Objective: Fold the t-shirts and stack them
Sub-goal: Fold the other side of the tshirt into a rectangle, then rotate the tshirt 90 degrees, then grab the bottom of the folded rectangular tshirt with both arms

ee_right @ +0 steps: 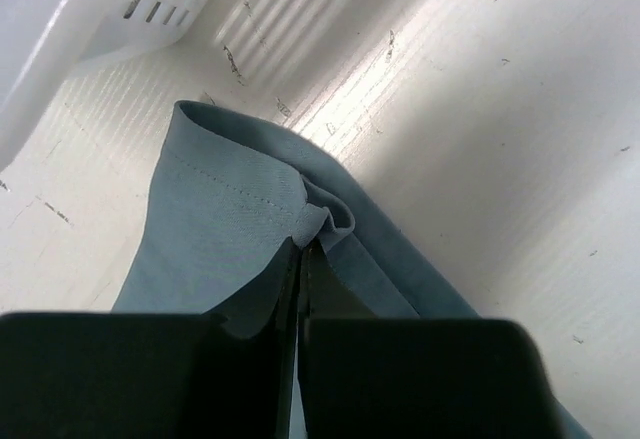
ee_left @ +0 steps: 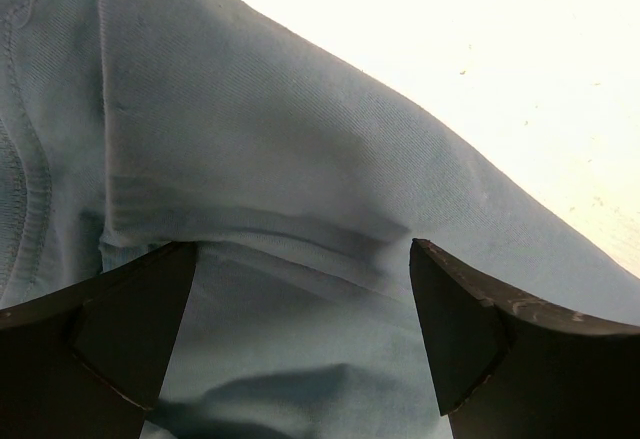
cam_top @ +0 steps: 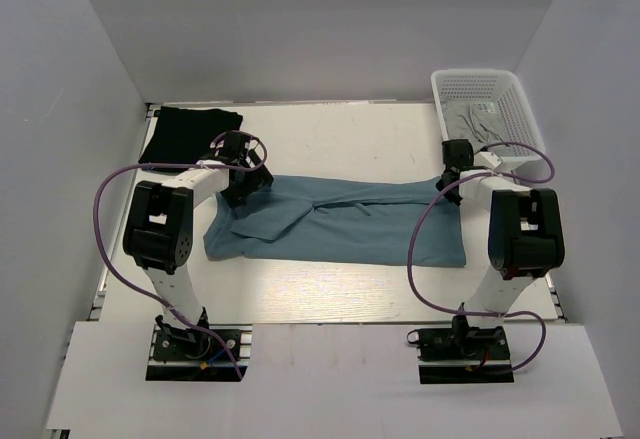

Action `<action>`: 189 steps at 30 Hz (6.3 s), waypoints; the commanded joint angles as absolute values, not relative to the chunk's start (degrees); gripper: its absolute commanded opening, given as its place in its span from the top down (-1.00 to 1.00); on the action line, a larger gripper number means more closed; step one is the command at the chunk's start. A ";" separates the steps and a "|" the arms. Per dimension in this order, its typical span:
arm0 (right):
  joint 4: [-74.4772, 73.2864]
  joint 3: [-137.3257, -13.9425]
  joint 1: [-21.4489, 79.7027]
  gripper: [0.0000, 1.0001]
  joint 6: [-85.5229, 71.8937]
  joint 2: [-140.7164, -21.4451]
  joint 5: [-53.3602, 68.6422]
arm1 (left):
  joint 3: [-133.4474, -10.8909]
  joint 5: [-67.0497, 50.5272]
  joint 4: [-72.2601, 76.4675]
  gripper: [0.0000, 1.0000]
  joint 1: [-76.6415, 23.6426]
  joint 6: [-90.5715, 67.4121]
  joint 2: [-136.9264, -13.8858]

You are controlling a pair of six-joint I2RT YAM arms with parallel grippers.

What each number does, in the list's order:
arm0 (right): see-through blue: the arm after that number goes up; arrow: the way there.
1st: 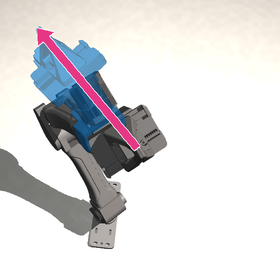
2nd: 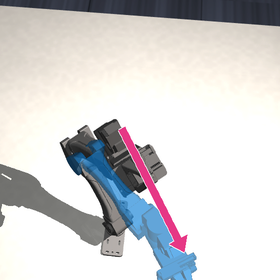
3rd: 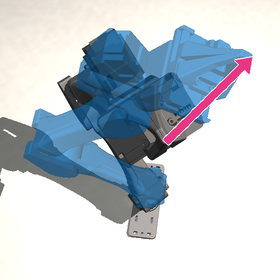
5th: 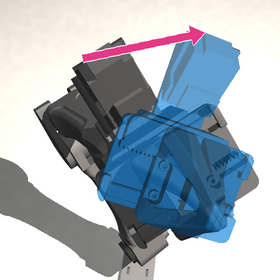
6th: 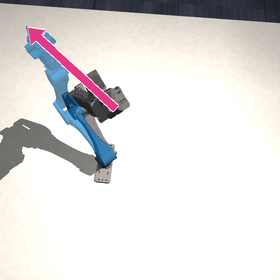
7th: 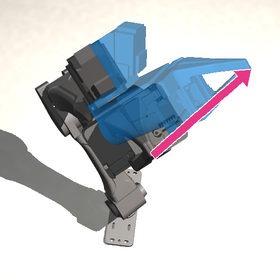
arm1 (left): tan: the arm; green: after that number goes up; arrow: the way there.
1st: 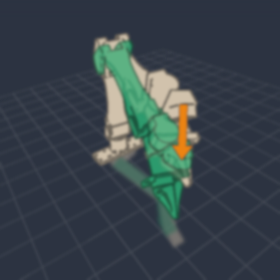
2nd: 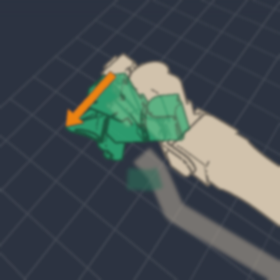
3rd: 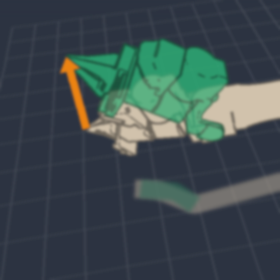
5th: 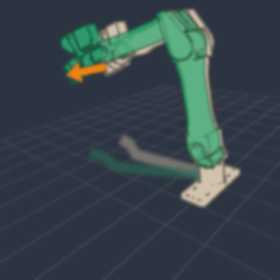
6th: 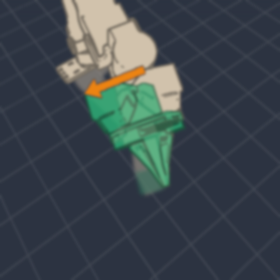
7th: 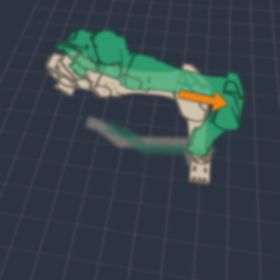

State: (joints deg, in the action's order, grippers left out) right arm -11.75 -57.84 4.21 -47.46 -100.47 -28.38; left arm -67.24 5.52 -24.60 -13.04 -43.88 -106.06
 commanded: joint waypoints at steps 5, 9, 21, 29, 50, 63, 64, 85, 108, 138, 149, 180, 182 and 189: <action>-16.42 -59.67 4.13 1.00 -46.41 -92.73 -29.97 | -63.90 10.72 -31.82 -1.00 -11.95 -42.19 -111.71; -21.44 -61.26 3.96 1.00 -45.44 -90.62 -30.50 | -63.90 10.72 -32.52 -1.00 -11.95 -42.19 -111.71; -23.81 -58.09 2.29 0.98 -44.91 -95.00 -30.15 | -63.90 9.66 -33.04 -1.00 -11.95 -41.66 -111.18; -28.91 -62.22 2.20 0.00 -47.11 -97.83 -32.79 | -65.74 9.14 -33.57 -1.00 -11.95 -41.66 -111.71; -10.28 -57.66 7.82 -0.73 -33.84 -97.03 -11.42 | -78.30 8.61 -36.56 -1.00 -11.95 -39.81 -122.51; -13.36 -26.83 22.82 -0.79 -48.33 -79.30 -2.65 | -124.33 -4.29 -32.18 -1.00 -14.85 -34.81 -147.79; -11.62 -23.67 24.59 -0.79 -48.60 -74.23 1.28 | -126.98 -7.44 -30.08 -1.00 -14.85 -34.80 -149.75; -12.30 -44.12 70.84 -0.81 -32.61 -92.99 7.03 | -139.31 -14.60 3.17 -1.00 -21.27 -40.17 -164.18; -19.07 -43.59 70.93 -0.81 -32.43 -81.22 -7.12 | -127.62 -7.38 -5.98 -1.00 -20.83 -27.42 -141.43; -24.43 -39.56 60.65 -0.81 -39.54 -69.53 -15.67 | -54.96 -6.13 -11.43 -1.00 -21.70 -37.25 -78.11; -28.39 -30.06 52.30 -0.76 -42.28 -61.09 -1.07 | -37.71 -15.89 -39.25 -1.00 -32.15 -42.18 -54.15; -16.79 -22.76 51.50 0.28 -42.72 -66.62 10.20 | -25.22 -15.65 -27.16 -0.12 -49.31 -50.63 -68.72; -16.88 -22.94 51.50 0.28 -42.63 -66.53 9.67 | -25.22 -15.12 -25.06 -0.06 -49.92 -50.10 -71.45; -16.96 -23.55 51.42 0.28 -42.01 -66.88 8.97 | -27.69 -16.26 -22.32 0.06 -50.98 -48.87 -75.85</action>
State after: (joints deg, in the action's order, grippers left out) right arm -14.87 -24.29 51.40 -43.22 -65.76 11.94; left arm -29.80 -18.50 -41.71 -48.56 -48.71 -72.36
